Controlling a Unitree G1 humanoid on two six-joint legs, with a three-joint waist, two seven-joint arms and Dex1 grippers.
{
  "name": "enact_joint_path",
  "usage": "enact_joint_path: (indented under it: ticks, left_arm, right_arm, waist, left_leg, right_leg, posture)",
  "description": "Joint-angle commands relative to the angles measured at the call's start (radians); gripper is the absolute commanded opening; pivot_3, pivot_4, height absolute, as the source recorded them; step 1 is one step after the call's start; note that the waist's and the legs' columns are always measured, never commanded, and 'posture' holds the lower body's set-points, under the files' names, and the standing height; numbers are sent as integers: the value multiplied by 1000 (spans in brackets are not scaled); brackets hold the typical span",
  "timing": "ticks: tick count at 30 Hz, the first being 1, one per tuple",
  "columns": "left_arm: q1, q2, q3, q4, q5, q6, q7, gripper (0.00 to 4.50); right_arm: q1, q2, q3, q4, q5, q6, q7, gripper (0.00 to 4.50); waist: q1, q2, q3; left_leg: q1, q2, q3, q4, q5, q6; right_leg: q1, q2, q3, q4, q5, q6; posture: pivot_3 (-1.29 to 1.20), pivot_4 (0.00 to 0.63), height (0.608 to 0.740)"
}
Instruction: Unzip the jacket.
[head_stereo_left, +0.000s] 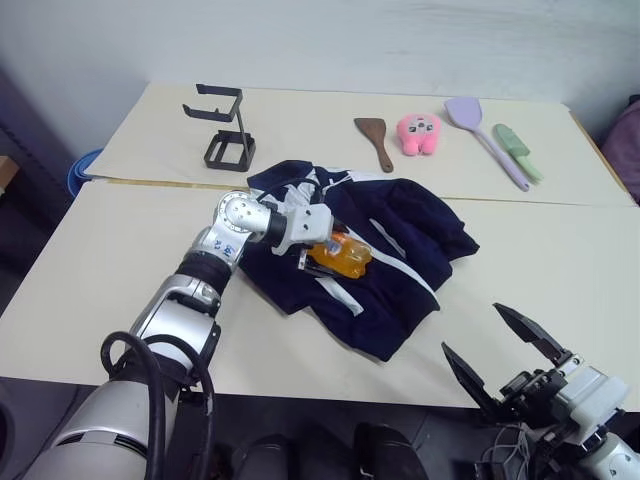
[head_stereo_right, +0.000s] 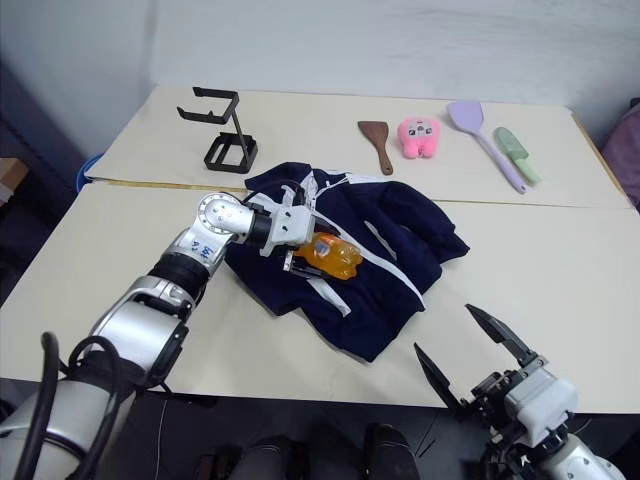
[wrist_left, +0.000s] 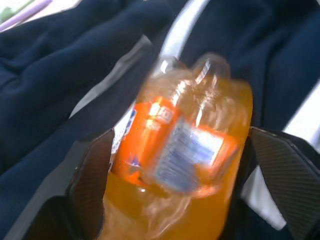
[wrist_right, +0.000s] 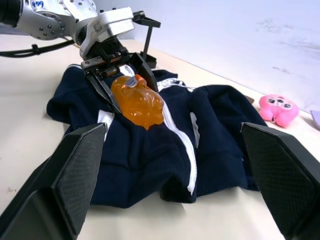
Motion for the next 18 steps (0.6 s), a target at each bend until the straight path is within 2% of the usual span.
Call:
enact_joint_path:
  ticks: [1, 4, 7, 9, 11, 15, 18]
  left_arm:
    - [-1, -34, -23, 89, 68, -19, 22, 3233]
    - [-13, -51, 48, 109, 16, 14, 36, 3170]
    - [-21, -34, 207, 92, -121, 92, 32, 3168]
    - [-2, 14, 313, 60, -205, 151, 52, 3122]
    - [33, 74, 377, 14, -247, 222, 66, 2623]
    - [218, 262, 449, -257, -264, 398, 147, 2623]
    - [392, 369, 556, -520, -320, 595, 251, 2623]
  right_arm:
    - [20, 27, 4, 22, -12, -78, -7, 4500]
    - [21, 36, 15, 44, -21, -110, -7, 4500]
    - [8, 31, 36, 54, -16, -128, 0, 4500]
    - [-20, 17, 73, 59, -15, -127, 16, 4500]
    - [-56, 0, 114, 62, -17, -117, 33, 4500]
    - [-158, -60, 209, 72, -20, -72, 85, 4500]
    - [-243, -84, 239, 100, -4, -34, 91, 4500]
  waist:
    - [5, -1, 0]
    - [5, -2, -1]
    - [3, -2, -1]
    - [-5, -4, 0]
    - [-22, -4, 0]
    - [-54, -3, 1]
    - [-48, -4, 2]
  left_leg:
    - [0, 2, -1, 0, 0, 1]
    - [1, 0, -2, 0, 0, 4]
    - [0, -1, -2, 0, 1, 6]
    - [-1, -1, -2, 0, 1, 6]
    - [-2, 0, -2, 0, 1, 5]
    - [0, 1, -4, -1, 2, 3]
    - [0, 1, -7, 0, 2, 2]
  right_leg:
    - [0, -1, 0, 0, 0, 0]
    - [0, -7, 0, 0, 0, 0]
    - [0, -9, -1, 0, 1, 1]
    - [-1, -9, -2, 3, 1, 2]
    - [-2, -9, -2, 4, 1, 2]
    - [-3, -8, -4, 8, 0, 0]
    - [-3, -9, -5, 10, -1, -2]
  posture:
    - [0, 150, 740]
    - [0, 150, 740]
    - [0, 150, 740]
    - [0, 150, 740]
    - [0, 150, 740]
    - [0, 150, 740]
    - [0, 150, 740]
